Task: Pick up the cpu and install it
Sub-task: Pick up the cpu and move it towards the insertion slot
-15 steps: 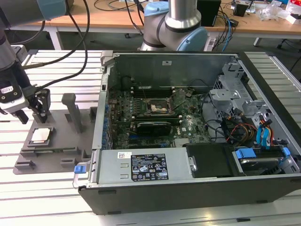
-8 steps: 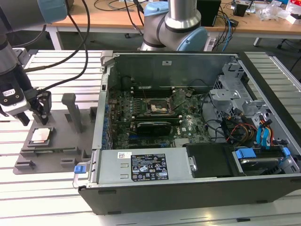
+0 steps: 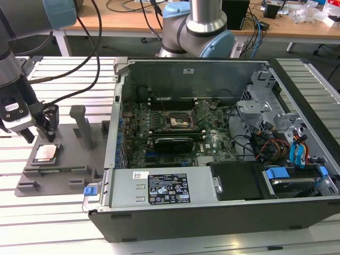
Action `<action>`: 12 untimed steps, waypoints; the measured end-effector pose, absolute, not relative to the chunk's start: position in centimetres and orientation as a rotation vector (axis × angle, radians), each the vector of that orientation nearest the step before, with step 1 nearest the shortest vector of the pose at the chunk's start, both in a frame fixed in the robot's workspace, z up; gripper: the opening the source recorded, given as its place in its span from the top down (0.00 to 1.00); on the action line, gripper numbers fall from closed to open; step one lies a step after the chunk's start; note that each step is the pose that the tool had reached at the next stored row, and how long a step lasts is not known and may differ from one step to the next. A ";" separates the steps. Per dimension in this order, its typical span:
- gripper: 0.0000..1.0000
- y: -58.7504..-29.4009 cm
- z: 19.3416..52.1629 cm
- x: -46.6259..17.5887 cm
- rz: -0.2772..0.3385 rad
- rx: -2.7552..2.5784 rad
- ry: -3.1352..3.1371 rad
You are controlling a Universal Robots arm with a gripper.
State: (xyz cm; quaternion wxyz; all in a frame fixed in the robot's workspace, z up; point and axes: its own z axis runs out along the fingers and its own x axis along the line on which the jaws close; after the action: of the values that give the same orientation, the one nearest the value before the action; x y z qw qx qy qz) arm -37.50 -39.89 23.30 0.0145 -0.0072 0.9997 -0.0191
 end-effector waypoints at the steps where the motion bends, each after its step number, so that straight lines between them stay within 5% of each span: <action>1: 0.45 -39.9 23.2 -37.5 -0.059 -0.022 3.112; 12: 0.45 -39.9 21.0 -37.5 -0.059 -0.022 3.112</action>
State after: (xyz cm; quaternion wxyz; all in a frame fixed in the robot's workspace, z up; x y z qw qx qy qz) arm -37.50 -39.89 21.04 0.0145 -0.0072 0.9997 -0.0191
